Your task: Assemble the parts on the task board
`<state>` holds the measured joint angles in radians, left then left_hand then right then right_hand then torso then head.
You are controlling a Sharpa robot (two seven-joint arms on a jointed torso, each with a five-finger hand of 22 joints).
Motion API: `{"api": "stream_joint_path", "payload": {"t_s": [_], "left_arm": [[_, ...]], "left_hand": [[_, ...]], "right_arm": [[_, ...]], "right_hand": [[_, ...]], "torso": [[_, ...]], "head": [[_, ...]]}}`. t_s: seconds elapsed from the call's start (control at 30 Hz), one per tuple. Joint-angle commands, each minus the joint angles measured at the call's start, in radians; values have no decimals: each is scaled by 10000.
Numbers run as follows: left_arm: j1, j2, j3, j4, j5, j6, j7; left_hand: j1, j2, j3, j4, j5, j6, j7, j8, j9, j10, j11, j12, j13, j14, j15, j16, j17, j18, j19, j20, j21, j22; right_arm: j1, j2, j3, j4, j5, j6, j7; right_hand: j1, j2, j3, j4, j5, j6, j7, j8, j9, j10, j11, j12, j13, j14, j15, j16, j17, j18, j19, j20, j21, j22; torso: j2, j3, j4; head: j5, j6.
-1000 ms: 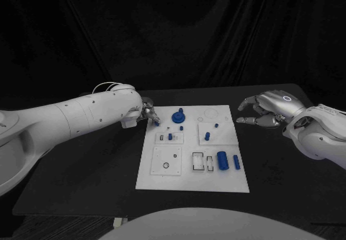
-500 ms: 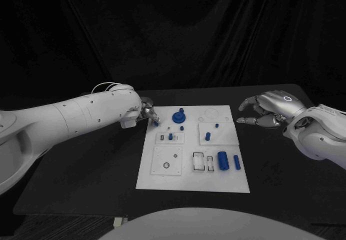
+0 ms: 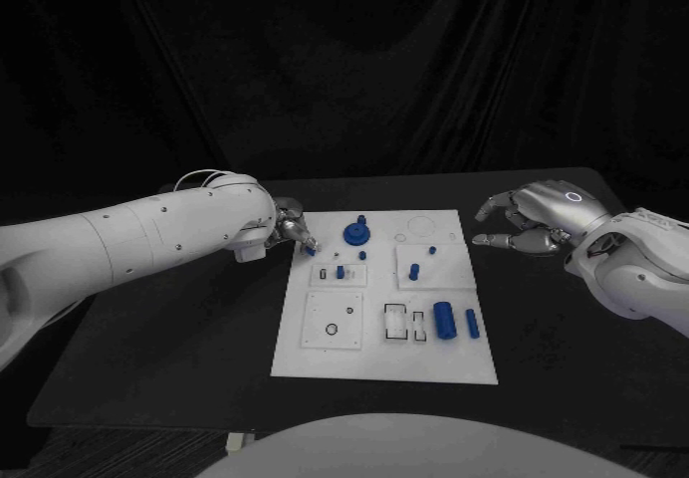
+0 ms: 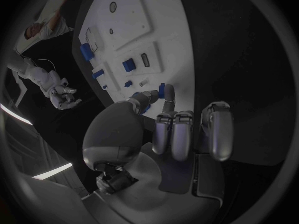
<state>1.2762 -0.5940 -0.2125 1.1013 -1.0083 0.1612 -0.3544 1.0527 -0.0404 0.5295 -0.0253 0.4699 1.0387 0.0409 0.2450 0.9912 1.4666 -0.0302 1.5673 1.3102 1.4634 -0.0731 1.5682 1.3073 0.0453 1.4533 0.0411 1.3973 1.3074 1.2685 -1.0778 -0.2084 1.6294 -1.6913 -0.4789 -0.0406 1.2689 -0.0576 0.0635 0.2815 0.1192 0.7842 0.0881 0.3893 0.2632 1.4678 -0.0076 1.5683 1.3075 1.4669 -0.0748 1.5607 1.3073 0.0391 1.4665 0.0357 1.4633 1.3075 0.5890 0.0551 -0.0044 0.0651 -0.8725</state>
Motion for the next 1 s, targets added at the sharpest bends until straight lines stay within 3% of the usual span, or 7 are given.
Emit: {"api": "stream_joint_path", "payload": {"t_s": [0.03,0.2,0.47,1.0], "left_arm": [[54,-242,10,458,13,-317,79],[76,-646,9,1164,352,-346,-126],[81,-1109,5,2017,897,-552,-327],[-22,-1147,-1,2314,710,-998,-373]], "left_hand": [[-91,-2,675,-617,-32,106,-10,-43,-21,1042,-8,35,2606,1074,-21,26,2635,27,22,-25,-28,1920],[-215,-17,732,-582,-66,149,-13,-98,-83,1042,-10,35,2606,1074,-22,26,2635,38,-2,-28,-77,1907],[-281,15,795,-540,-204,148,-10,-170,-144,1042,-5,35,2606,1074,-19,26,2635,37,0,-29,-82,1914],[-348,41,801,-471,-383,45,23,-293,-218,1042,21,35,2606,1074,-5,26,2635,44,-19,-20,-123,1910]], "right_arm": [[-19,-25,7,11,-26,35,-185],[-19,-30,7,10,-26,41,-197],[-20,-27,7,15,-26,37,-192],[-28,6,7,-5,-26,38,-166]], "right_hand": [[4,65,-41,-13,48,49,3,-33,-12,1030,67,25,2633,988,72,-65,2406,-94,496,86,-68,2241],[9,71,-42,-16,47,49,4,-35,-14,1030,68,25,2633,989,72,-61,2411,-94,496,85,-68,2241],[9,71,-42,-16,47,49,4,-35,-14,1030,68,25,2633,989,72,-61,2411,-94,496,85,-68,2241],[16,73,-48,-19,45,48,6,-40,-18,1030,69,25,2633,989,72,-63,2409,-93,494,85,-72,2240]], "torso": [[-3,-1,-5],[-6,1,-1],[-3,0,-3],[5,-8,4]], "head": [[20,-2],[-30,-2],[48,-2],[74,-2]]}}
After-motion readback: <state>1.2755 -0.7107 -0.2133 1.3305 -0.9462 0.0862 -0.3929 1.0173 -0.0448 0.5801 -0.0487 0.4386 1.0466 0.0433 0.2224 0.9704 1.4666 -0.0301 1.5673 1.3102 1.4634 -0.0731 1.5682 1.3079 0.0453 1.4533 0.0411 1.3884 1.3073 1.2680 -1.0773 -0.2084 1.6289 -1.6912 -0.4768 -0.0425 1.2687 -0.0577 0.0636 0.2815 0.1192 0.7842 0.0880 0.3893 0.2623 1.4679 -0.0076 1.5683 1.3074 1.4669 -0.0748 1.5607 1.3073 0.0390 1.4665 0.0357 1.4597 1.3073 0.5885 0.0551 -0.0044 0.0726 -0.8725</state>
